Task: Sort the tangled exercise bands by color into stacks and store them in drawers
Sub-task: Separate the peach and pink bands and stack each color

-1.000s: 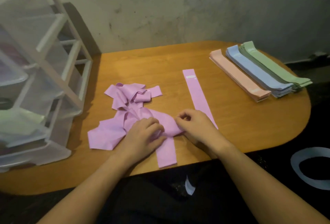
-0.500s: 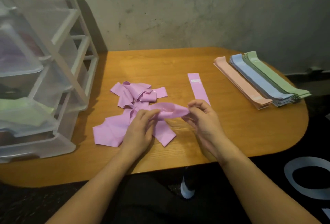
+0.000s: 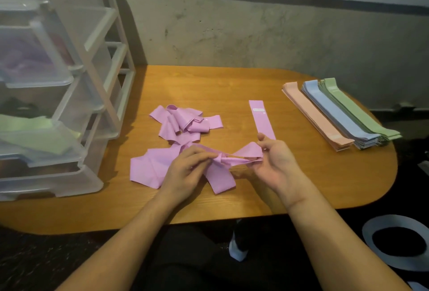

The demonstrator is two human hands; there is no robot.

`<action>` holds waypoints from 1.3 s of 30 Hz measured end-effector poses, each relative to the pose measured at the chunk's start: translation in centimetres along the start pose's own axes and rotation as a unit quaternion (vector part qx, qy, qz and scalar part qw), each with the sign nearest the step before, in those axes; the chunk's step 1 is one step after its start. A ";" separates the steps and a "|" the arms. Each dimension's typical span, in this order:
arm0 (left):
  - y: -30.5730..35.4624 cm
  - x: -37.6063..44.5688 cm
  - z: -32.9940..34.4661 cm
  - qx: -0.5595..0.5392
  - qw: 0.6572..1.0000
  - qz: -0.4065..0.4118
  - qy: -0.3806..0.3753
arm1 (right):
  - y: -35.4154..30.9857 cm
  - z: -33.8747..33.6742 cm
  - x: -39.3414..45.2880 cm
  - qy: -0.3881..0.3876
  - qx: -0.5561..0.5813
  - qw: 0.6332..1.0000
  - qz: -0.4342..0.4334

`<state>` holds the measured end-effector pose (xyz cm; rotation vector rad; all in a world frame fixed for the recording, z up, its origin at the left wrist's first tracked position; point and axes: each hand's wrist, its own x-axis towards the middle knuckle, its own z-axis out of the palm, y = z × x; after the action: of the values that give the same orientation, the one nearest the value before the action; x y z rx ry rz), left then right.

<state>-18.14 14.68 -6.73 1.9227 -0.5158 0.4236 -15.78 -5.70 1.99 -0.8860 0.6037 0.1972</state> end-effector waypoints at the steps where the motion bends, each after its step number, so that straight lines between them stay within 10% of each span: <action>1: 0.1 0.1 0.0 -0.007 1.000 -0.009 0.006 | 0.2 0.2 -0.1 0.004 -0.041 0.999 -0.011; 5: -0.1 0.3 -0.4 -0.042 0.997 -0.061 0.023 | 1.2 0.6 -0.3 0.013 -0.256 0.961 -0.104; 10: 0.4 1.0 -0.8 -0.166 0.945 -0.240 0.150 | 1.8 -0.6 0.3 -0.009 -0.539 0.807 -0.240; 19: -1.2 0.6 -0.1 0.141 0.981 -0.120 0.063 | 1.5 -2.0 0.1 -0.022 -0.814 0.547 -0.192; 25: -2.4 0.4 -0.9 0.235 0.963 -0.108 0.083 | 0.8 -2.4 -0.7 -0.057 -0.529 0.801 -0.276; 30: -2.3 0.4 -0.9 0.242 0.959 -0.134 0.071 | -0.1 -1.5 -2.0 -0.080 -0.209 0.960 -0.165; 39: -3.4 0.3 -2.9 0.271 0.959 -0.083 0.027 | 0.5 -0.9 -0.3 -0.025 0.000 1.000 -0.015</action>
<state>-16.25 18.45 -8.04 2.4501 -0.2046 0.5460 -16.58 -6.11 1.39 -0.8876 0.5433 0.1927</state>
